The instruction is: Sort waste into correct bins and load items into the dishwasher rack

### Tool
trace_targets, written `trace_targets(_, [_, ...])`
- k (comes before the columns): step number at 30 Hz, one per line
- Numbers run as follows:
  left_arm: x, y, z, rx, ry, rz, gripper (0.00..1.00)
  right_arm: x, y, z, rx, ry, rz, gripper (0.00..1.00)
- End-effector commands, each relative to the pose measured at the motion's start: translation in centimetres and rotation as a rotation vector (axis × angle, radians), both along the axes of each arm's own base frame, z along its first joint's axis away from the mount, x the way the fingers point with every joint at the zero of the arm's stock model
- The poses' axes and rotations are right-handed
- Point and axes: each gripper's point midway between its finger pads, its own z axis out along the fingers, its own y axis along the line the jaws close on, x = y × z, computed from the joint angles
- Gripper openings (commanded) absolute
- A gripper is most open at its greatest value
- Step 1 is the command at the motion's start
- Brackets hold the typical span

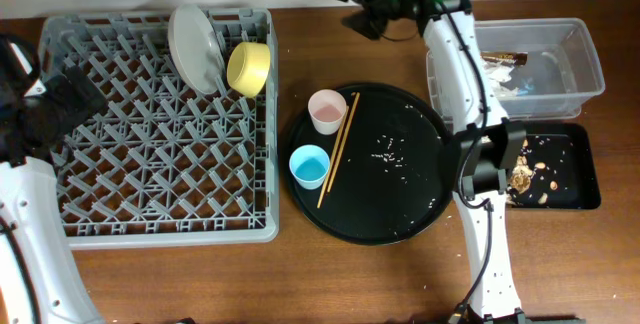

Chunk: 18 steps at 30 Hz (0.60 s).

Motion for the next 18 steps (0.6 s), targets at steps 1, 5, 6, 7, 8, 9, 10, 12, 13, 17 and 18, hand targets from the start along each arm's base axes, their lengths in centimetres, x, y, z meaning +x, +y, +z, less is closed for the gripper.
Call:
trace_targets(1, [-0.2,0.2,0.7,0.006,-0.017,0.013,1.0,-0.7,-6.3,3.5,-0.379,-0.172,-0.086,0.99])
trace_targets(5, [-0.2,0.2,0.7,0.006,-0.017,0.013,0.99,-7.0,-9.0,6.7,-0.655,-0.142,-0.035,0.99])
trace_targets(6, [-0.2,0.2,0.7,0.006,-0.017,0.013,1.0,-8.3,-9.2,7.0,-0.681,-0.116,-0.026,0.98])
trace_targets(7, [-0.2,0.2,0.7,0.006,-0.018,0.013,0.99,-10.3,-9.4,7.1,-0.726,-0.075,-0.007,0.98])
trace_targets(8, [-0.2,0.2,0.7,0.006,-0.018,0.013,1.0,-11.4,-9.1,7.0,-0.751,-0.062,0.037,0.98])
trace_targets(9, [-0.2,0.2,0.7,0.006,-0.018,0.013,1.0,-12.5,-8.6,6.7,-0.773,-0.039,0.071,0.99])
trace_targets(10, [-0.2,0.2,0.7,0.006,-0.018,0.013,0.99,-12.7,-7.9,6.7,-0.775,-0.055,0.098,0.99])
trace_targets(12, [-0.2,0.2,0.7,0.006,-0.017,0.013,0.99,-13.6,-5.8,7.6,-0.784,-0.093,0.133,0.98])
trace_targets(13, [-0.2,0.2,0.7,0.006,-0.018,0.013,0.99,-14.1,-5.0,8.0,-0.781,-0.109,0.148,0.98])
trace_targets(17, [-0.2,0.2,0.7,0.006,-0.018,0.013,1.0,-17.8,-2.1,12.5,-0.818,-0.246,0.197,0.99])
trace_targets(18, [-0.2,0.2,0.7,0.006,-0.017,0.013,0.99,-18.8,-2.1,13.2,-0.824,-0.253,0.202,0.98])
